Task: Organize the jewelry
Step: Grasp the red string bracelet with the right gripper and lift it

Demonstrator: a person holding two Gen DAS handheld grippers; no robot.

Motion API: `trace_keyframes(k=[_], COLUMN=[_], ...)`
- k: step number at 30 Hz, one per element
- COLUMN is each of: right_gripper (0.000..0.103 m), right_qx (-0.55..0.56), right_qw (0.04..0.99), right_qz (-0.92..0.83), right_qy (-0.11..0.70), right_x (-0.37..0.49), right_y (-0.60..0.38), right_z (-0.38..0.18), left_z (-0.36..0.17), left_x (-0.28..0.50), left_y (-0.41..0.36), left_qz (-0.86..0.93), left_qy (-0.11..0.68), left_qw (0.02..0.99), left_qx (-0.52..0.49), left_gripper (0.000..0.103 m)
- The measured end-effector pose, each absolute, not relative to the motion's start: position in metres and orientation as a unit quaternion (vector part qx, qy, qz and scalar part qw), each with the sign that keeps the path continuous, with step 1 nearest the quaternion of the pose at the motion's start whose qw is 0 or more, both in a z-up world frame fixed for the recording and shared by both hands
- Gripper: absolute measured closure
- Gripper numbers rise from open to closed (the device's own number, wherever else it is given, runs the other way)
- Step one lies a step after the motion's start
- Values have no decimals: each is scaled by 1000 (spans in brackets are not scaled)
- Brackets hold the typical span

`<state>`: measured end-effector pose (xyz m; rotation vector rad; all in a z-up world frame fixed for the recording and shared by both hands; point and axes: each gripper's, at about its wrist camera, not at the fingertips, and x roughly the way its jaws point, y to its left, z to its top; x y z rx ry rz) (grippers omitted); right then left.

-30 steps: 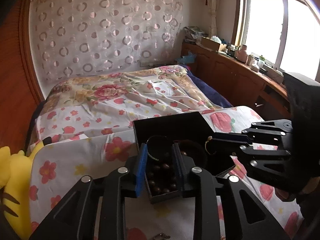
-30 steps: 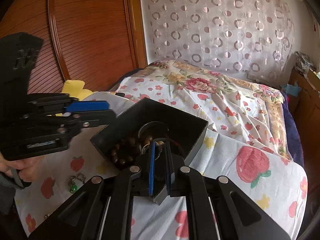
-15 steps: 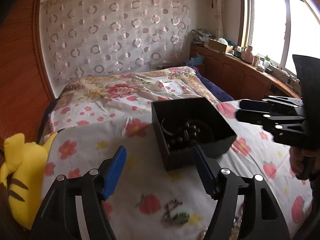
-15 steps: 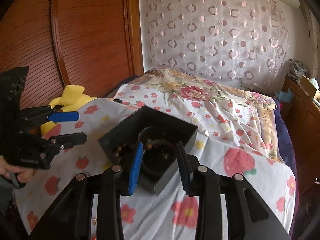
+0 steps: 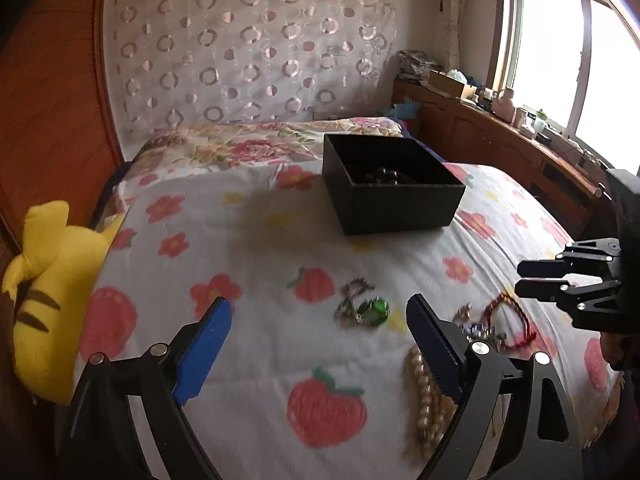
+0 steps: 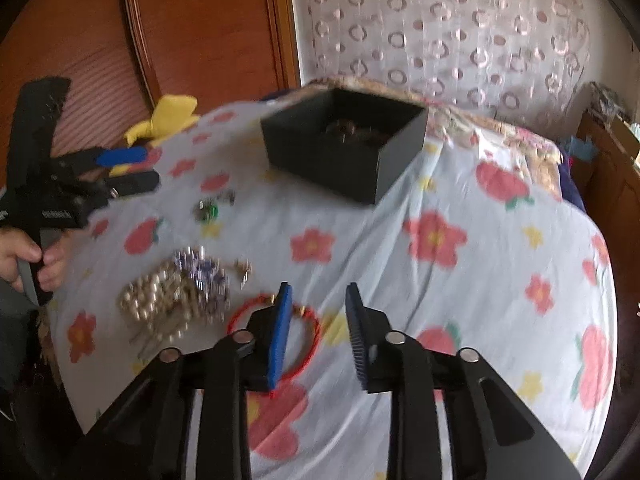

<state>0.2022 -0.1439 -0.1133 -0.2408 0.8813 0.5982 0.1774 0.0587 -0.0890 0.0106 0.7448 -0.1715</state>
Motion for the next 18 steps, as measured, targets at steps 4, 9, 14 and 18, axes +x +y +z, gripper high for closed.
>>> trace_keyframes(k=[4,9,14,18], right_gripper=[81,99,100,100], right_qx=[-132,-149,-156,-132], right_qw=[848,847,860,876], right_qz=[275,273,258,256], right_qy=[433,430,411,388], right_x=[199,197,186,176], right_y=[-138,-134,-136,-148], right_z=[-125,-128,-123,-106], left_z=[-93,-93,-92,-97], left_x=[166,156,153,159], left_y=[63,66,65,60], left_qz=[-82,-78,-84,-95], left_qy=[367,369,369,379], left_qw=[926,926,926,920], left_qx=[5,5,1,3], left_gripper=[17,17,17,17])
